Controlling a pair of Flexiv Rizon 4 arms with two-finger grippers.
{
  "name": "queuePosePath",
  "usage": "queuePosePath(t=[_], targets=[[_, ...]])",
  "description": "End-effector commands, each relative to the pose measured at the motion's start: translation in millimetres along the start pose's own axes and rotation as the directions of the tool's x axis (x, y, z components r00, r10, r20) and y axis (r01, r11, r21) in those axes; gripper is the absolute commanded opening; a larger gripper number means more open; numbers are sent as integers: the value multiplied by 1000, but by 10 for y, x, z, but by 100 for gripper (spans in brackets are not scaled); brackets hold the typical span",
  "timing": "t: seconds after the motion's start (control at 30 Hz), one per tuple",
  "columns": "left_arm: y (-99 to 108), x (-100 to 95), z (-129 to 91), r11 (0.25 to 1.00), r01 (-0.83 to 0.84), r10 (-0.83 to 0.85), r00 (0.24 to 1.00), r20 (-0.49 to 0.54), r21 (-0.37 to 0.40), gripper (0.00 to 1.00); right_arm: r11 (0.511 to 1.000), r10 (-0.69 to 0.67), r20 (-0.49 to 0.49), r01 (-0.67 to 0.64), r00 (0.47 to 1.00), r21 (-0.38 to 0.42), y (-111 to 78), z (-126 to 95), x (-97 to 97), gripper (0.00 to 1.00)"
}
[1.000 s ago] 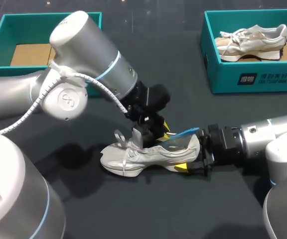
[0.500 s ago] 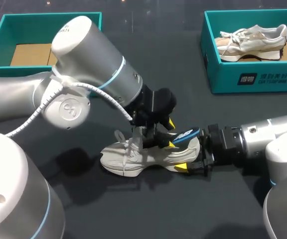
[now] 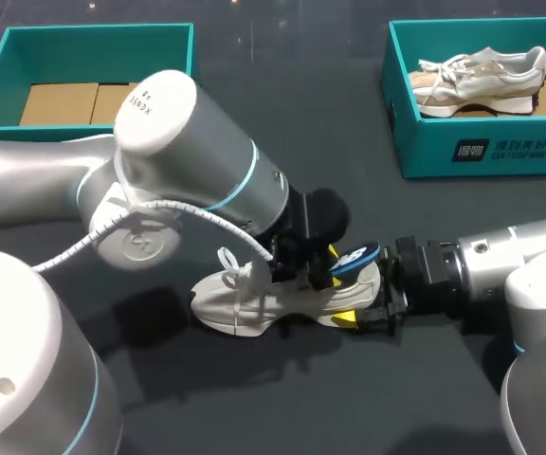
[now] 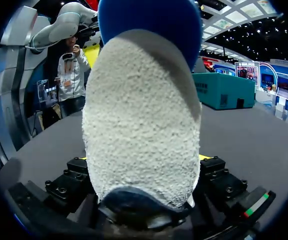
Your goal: Take the shoe out of the shoebox, open the shoe tongue, remove and reinsert the insole, then place the shoe into the shoebox
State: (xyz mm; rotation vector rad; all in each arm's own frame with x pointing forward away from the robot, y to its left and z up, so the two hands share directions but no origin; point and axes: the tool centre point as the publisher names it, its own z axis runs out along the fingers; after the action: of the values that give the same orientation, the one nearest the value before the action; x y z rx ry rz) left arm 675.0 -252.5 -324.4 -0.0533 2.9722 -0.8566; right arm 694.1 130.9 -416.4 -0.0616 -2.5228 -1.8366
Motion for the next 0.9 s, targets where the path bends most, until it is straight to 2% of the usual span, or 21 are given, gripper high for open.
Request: queuePosePath(t=[0.03, 0.07, 0.1, 0.3, 0.63, 0.9], targets=[[-65, -21, 108, 1000, 16, -15, 999, 33, -13, 20, 1000, 0, 1, 0, 1000, 5, 5, 10, 14, 0], [-66, -37, 110, 1000, 16, -16, 999, 32, -13, 6, 1000, 0, 1, 0, 1000, 5, 5, 10, 14, 0], [-65, -53, 109, 1000, 20, -20, 999, 33, -12, 0, 1000, 0, 1, 0, 1000, 5, 5, 10, 14, 0], [-67, -158, 45, 999, 42, -42, 999, 26, 10, 0, 1000, 0, 1, 0, 1000, 5, 5, 10, 14, 0], [-211, -302, -88, 996, 57, -59, 998, 24, 69, 0, 1000, 0, 1, 0, 1000, 5, 5, 10, 14, 0], [-329, -348, -31, 995, 66, -69, 997, 46, 72, 0, 1000, 0, 1, 0, 1000, 5, 5, 10, 14, 0]])
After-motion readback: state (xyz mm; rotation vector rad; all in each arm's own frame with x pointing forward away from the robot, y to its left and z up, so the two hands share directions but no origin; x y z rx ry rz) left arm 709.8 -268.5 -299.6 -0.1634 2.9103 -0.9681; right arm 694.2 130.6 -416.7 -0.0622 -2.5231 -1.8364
